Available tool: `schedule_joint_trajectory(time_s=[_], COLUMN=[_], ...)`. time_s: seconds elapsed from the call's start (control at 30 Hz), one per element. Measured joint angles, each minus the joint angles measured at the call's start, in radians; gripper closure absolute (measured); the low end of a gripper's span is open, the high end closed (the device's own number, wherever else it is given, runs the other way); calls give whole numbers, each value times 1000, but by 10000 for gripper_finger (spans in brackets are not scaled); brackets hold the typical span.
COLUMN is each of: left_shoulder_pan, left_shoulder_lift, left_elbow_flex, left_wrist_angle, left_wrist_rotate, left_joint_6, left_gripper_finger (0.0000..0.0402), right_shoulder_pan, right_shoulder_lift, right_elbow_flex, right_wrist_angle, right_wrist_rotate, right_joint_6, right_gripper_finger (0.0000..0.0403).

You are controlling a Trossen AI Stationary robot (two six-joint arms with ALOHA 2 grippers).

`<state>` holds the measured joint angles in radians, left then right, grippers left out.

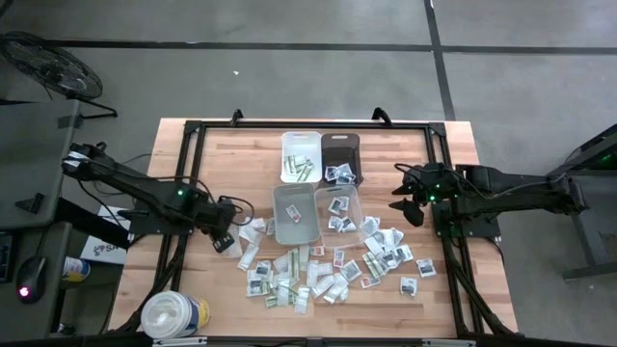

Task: Pick & Place First Aid Supplies
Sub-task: Put the green bandage pack into the white bin

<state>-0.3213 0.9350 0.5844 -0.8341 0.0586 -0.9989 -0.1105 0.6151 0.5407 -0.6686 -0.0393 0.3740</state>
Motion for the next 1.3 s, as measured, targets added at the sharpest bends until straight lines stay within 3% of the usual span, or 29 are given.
schedule_joint_trajectory(time_s=[0.17,0.27,0.6,0.83,1.0,1.3], left_shoulder_pan=[0,0,1,19,162,564], left_shoulder_lift=[-95,-128,-90,-39,-15,24], left_elbow_flex=[1,1,3,4,4,4], left_wrist_angle=[25,86,338,455,555,684], left_wrist_rotate=[29,-31,-506,-726,-690,-313], left_joint_6=[34,50,27,26,124,434], left_gripper_finger=[401,402,401,401,401,401], right_shoulder_pan=[0,0,0,0,0,0], right_shoulder_lift=[0,0,0,0,0,0], right_elbow_flex=[0,0,0,0,0,0], right_wrist_angle=[0,0,0,0,19,128], right_wrist_rotate=[-3,-3,4,5,17,136], right_joint_6=[0,2,2,2,14,53], right_gripper_finger=[181,181,181,181,181,181])
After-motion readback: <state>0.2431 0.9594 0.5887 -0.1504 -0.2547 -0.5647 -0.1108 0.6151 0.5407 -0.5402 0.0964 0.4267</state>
